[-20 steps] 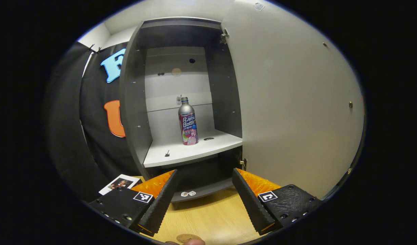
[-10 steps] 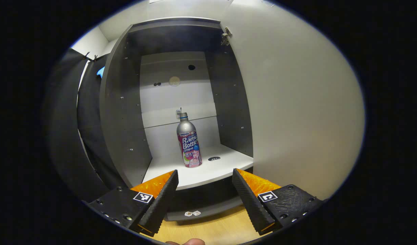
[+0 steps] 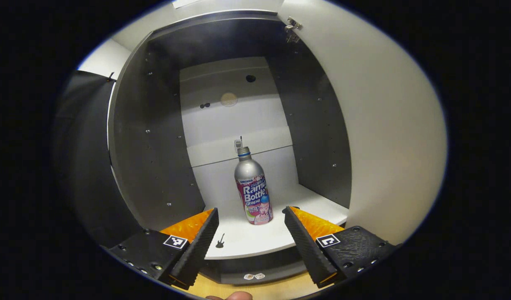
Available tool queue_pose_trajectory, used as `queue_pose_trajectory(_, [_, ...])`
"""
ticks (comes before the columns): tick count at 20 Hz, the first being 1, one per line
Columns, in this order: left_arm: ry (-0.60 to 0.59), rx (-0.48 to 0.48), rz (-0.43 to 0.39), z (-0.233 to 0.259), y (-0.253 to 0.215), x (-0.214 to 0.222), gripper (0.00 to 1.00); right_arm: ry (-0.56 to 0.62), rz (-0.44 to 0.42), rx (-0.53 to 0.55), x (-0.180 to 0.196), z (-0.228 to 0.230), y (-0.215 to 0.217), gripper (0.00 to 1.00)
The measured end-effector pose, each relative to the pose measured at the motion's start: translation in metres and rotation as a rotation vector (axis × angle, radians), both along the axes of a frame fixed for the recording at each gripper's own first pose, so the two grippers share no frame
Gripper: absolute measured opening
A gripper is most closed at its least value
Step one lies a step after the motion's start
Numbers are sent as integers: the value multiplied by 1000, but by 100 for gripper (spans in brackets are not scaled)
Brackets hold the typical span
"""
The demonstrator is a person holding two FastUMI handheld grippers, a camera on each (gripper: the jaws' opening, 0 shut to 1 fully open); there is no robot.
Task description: Open the cabinet door with the right hand, grasp the bottle in the cabinet with the left hand and place it on the coaster, then close the cabinet door with the right hand.
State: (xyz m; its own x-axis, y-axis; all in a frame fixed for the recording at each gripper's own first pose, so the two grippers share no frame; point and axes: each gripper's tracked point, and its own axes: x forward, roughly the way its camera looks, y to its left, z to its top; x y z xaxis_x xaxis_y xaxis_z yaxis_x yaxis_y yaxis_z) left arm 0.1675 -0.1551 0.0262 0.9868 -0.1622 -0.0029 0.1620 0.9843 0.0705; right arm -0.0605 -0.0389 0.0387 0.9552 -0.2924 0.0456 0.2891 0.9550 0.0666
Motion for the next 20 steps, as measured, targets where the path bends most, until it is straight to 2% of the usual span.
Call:
queue_pose_trajectory(4, [-40,10,17,20,-2,37,96,13,26,-86,2,5,5,91])
queue_pose_trajectory(6, [-56,-17,12,29,-6,52,96,20,31,-119,1,6,4,94])
queue_pose_trajectory(7, [-57,-23,17,31,-6,61,100,25,33,-113,0,7,1,94])
queue_pose_trajectory(8, [-57,-21,33,31,-6,70,96,29,41,-101,-1,5,1,94])
queue_pose_trajectory(12, [-36,-3,68,21,-11,100,96,34,48,-119,-1,8,-1,95])
queue_pose_trajectory(17, [-5,-63,98,8,-8,132,96,51,61,-156,0,8,0,95])
queue_pose_trajectory(20, [25,-157,108,1,-1,149,96,60,70,-172,-1,9,0,95])
